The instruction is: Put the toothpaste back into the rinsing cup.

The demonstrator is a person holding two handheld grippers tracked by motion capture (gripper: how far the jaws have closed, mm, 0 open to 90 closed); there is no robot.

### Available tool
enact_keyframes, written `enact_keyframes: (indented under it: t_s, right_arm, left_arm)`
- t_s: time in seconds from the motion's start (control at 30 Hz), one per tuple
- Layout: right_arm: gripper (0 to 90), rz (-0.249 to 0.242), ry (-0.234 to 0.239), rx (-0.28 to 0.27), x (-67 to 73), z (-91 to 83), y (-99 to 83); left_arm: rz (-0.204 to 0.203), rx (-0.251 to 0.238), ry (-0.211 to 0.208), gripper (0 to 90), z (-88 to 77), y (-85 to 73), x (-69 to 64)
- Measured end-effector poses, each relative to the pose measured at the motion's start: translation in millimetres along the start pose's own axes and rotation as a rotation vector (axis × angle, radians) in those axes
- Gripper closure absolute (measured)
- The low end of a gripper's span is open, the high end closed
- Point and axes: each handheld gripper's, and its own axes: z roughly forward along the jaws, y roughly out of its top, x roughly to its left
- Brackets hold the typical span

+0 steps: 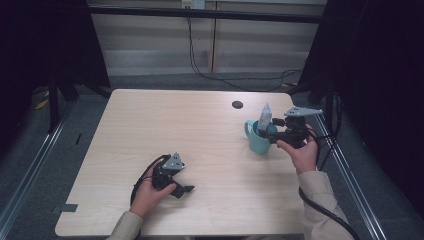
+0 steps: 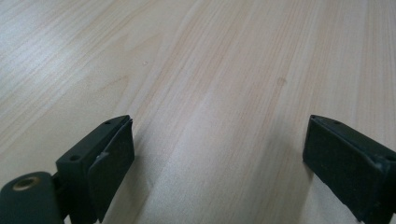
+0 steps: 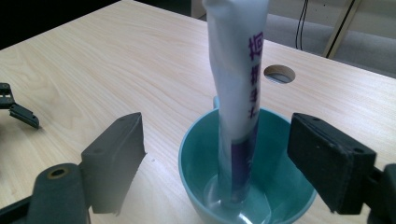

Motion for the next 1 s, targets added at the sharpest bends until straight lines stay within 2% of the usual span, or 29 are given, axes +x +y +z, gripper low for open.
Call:
enact_keyframes:
  t_s: [0.27,1.0]
  right_arm:
    - [15.6,-0.013,0.002,0.023,4.5,-4.5,-1.2]
    - [14.4,-0.039,0.061,0.061,23.2,-15.6,-12.4]
  left_arm:
    - [0.003,0.000,0.000,8.9,-0.1,0.0,-0.1]
    - [0.003,0.004,0.000,8.2,-0.1,0.1,0.4]
